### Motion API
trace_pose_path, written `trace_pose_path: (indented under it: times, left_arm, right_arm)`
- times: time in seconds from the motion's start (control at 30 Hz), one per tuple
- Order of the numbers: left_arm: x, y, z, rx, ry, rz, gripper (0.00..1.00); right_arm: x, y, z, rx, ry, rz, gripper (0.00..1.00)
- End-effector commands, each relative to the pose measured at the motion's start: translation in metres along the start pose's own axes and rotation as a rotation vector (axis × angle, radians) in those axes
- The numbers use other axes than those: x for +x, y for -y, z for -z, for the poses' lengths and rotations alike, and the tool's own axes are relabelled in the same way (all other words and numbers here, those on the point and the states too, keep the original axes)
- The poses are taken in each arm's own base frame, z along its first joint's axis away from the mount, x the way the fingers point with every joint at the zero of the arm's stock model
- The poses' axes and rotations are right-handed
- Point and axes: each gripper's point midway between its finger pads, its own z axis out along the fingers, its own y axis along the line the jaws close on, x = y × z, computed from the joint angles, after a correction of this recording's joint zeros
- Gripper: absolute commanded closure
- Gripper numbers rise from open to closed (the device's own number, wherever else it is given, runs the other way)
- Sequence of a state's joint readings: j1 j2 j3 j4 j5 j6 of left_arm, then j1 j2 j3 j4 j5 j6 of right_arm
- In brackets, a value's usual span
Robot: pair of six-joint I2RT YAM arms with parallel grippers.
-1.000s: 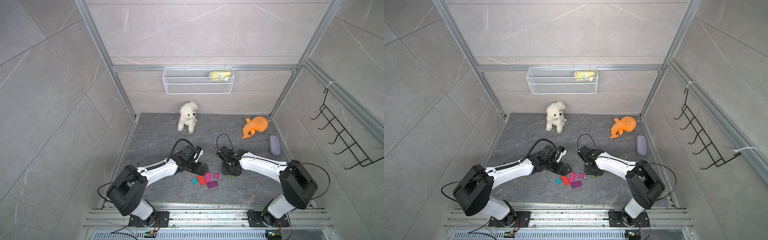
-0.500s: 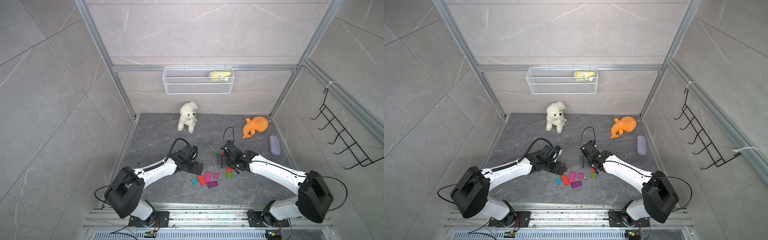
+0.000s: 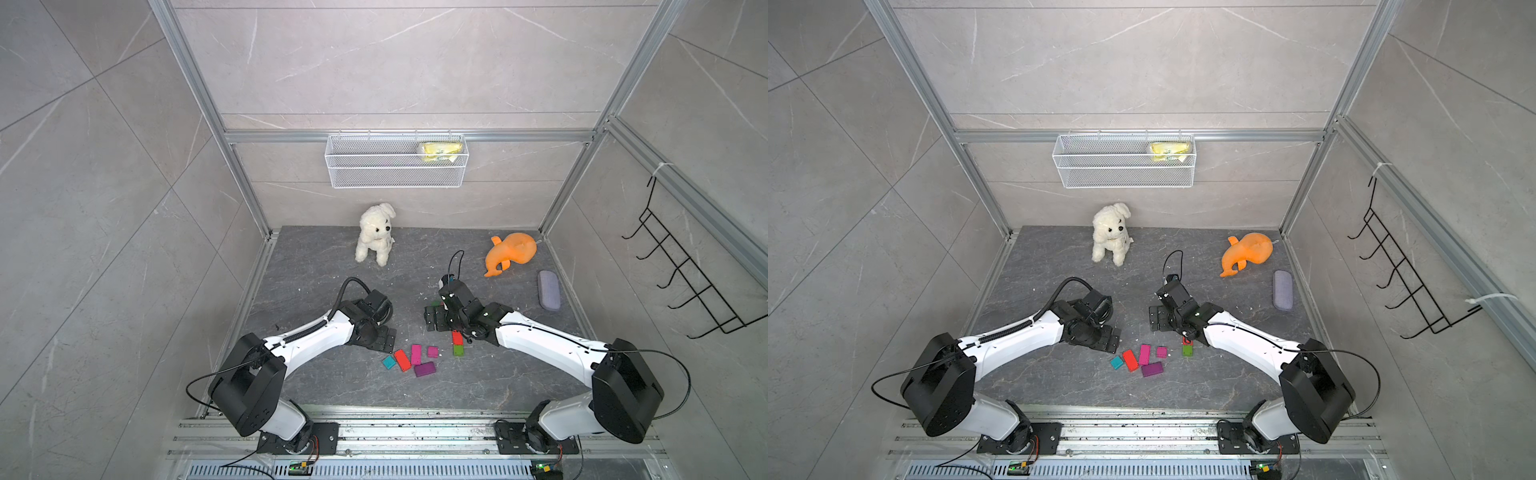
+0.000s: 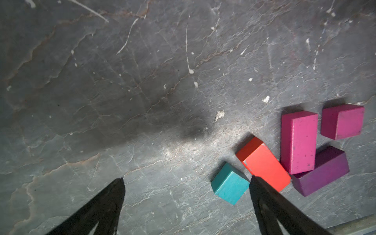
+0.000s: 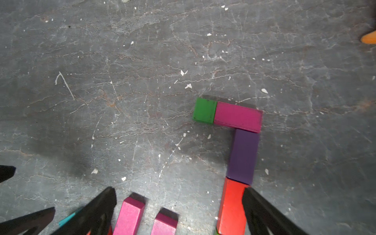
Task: Assemble the number 7 with building blocks
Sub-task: Pick up the building block from the center of the board.
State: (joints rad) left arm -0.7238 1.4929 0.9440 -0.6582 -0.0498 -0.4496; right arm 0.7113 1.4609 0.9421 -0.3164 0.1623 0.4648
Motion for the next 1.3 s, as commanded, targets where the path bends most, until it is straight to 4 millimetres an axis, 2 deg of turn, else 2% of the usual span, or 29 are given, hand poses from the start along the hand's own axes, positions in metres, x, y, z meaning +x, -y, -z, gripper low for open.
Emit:
trace_pose_path:
  times: [0.0, 0.13, 0.33, 0.47, 0.67, 0.83, 1.1, 1.2, 1.27]
  left_arm:
    - [0.014, -0.002, 0.008, 0.012, -0.042, 0.044, 0.01]
    - [0.023, -0.003, 0.009, 0.032, -0.05, 0.103, 0.05]
    - [0.026, 0.01, 0.008, 0.092, -0.055, 0.189, 0.22]
    - [0.025, 0.025, 0.01, 0.103, -0.036, 0.054, 0.22]
    - [0.025, 0.041, 0.003, 0.079, -0.022, -0.175, 0.17]
    - [0.029, 0.038, -0.007, 0.004, -0.004, -0.289, 0.16]
    - [0.022, 0.046, -0.013, 0.037, 0.044, -0.358, 0.28]
    - [0.025, 0.05, -0.014, 0.058, 0.025, -0.37, 0.35]
    - [0.029, 0.054, -0.015, 0.082, 0.002, -0.385, 0.36]
  right_arm:
    - [0.004, -0.011, -0.01, -0.051, -0.003, 0.043, 0.04]
    - [0.007, -0.013, -0.016, -0.062, -0.015, 0.048, 0.07]
    - [0.009, -0.017, -0.025, -0.075, -0.036, 0.064, 0.15]
    - [0.01, -0.018, -0.027, -0.079, -0.039, 0.083, 0.16]
    - [0.014, -0.016, -0.027, -0.076, -0.045, 0.114, 0.15]
    - [0.013, -0.011, -0.022, -0.081, -0.023, 0.102, 0.13]
    - [0.006, -0.013, -0.02, -0.106, -0.008, 0.067, 0.1]
    - [0.001, -0.011, -0.017, -0.104, 0.003, 0.054, 0.09]
    - [-0.001, -0.008, -0.015, -0.098, 0.011, 0.047, 0.08]
